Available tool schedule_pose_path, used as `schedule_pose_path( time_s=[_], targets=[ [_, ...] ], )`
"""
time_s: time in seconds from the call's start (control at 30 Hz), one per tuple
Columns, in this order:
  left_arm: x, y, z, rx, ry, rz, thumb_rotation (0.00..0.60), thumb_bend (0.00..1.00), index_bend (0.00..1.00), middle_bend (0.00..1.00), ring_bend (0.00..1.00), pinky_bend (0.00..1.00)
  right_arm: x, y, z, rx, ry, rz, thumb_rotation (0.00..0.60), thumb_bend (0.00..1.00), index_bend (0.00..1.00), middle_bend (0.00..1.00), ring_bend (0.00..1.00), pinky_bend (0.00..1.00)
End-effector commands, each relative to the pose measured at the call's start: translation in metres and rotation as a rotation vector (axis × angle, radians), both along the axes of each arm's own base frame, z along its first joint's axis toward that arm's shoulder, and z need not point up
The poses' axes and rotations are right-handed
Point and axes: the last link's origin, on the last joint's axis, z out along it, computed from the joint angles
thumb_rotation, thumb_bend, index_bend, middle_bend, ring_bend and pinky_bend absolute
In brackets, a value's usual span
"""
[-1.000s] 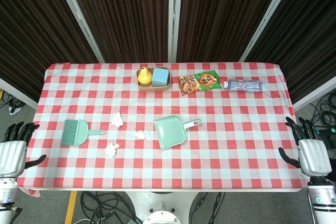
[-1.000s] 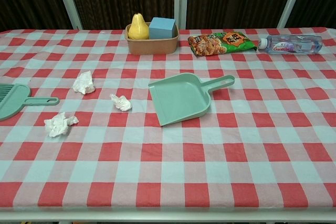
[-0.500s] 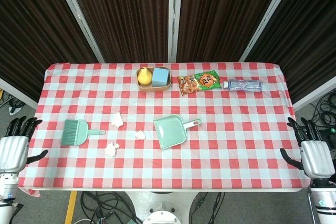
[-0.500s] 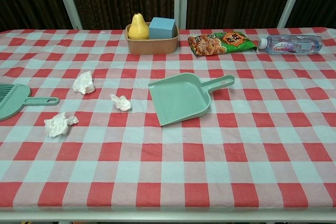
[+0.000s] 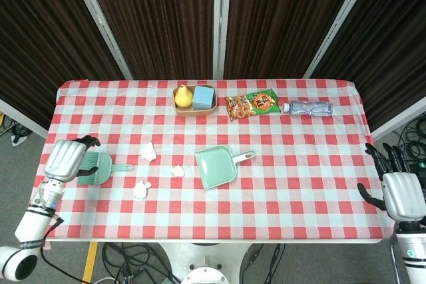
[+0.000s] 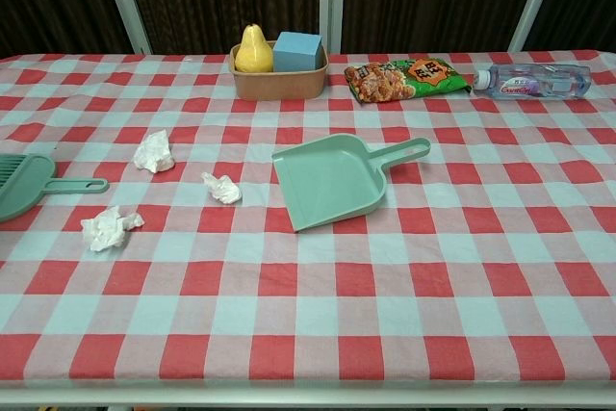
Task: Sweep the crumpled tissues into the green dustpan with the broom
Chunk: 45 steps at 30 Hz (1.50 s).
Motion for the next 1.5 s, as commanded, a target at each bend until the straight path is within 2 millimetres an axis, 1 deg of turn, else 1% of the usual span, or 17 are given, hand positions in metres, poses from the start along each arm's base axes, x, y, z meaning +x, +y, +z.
schedule_pose_path(
  time_s=[0.03, 0.13, 0.3, 0.5, 0.67, 0.87, 0.97, 1.5],
  targets=[
    [0.01, 0.018, -0.029, -0.059, 0.019, 0.01, 0.6, 0.16, 0.43, 0.46, 0.68, 0.86, 0.0, -0.003, 0.0, 0.01, 0.002, -0.01, 0.6, 0.21, 0.06, 0.19, 0.01, 0.03],
    [0.017, 0.021, -0.052, -0.107, 0.031, 0.011, 0.6, 0.18, 0.44, 0.47, 0.7, 0.87, 0.0, -0.006, -0.001, 0.018, 0.007, -0.014, 0.6, 0.2, 0.06, 0.19, 0.01, 0.03],
    [0.024, 0.024, -0.076, -0.172, 0.109, 0.023, 0.6, 0.19, 0.44, 0.46, 0.72, 0.88, 0.001, -0.009, -0.002, 0.028, 0.008, -0.02, 0.6, 0.21, 0.06, 0.19, 0.01, 0.03],
    [0.027, 0.025, -0.095, -0.19, 0.234, 0.034, 0.6, 0.2, 0.44, 0.46, 0.72, 0.88, -0.001, -0.009, -0.002, 0.033, 0.004, -0.033, 0.6, 0.21, 0.06, 0.18, 0.01, 0.03],
    [0.02, 0.026, -0.106, -0.203, 0.321, 0.059, 0.6, 0.22, 0.44, 0.47, 0.72, 0.88, -0.005, -0.009, -0.003, 0.035, -0.001, -0.048, 0.6, 0.2, 0.06, 0.18, 0.01, 0.03],
    [0.012, 0.028, -0.114, -0.245, 0.393, 0.101, 0.6, 0.24, 0.44, 0.47, 0.72, 0.89, -0.008, -0.009, -0.005, 0.04, -0.009, -0.054, 0.6, 0.21, 0.06, 0.18, 0.01, 0.03],
    [0.011, 0.03, -0.115, -0.245, 0.399, 0.123, 0.6, 0.26, 0.44, 0.47, 0.72, 0.89, -0.01, -0.009, -0.005, 0.039, -0.012, -0.06, 0.6, 0.21, 0.06, 0.18, 0.01, 0.02],
    [0.007, 0.038, -0.113, -0.251, 0.407, 0.152, 0.6, 0.26, 0.44, 0.48, 0.72, 0.89, -0.014, -0.008, -0.004, 0.036, -0.015, -0.075, 0.6, 0.21, 0.06, 0.18, 0.01, 0.02]
  ],
)
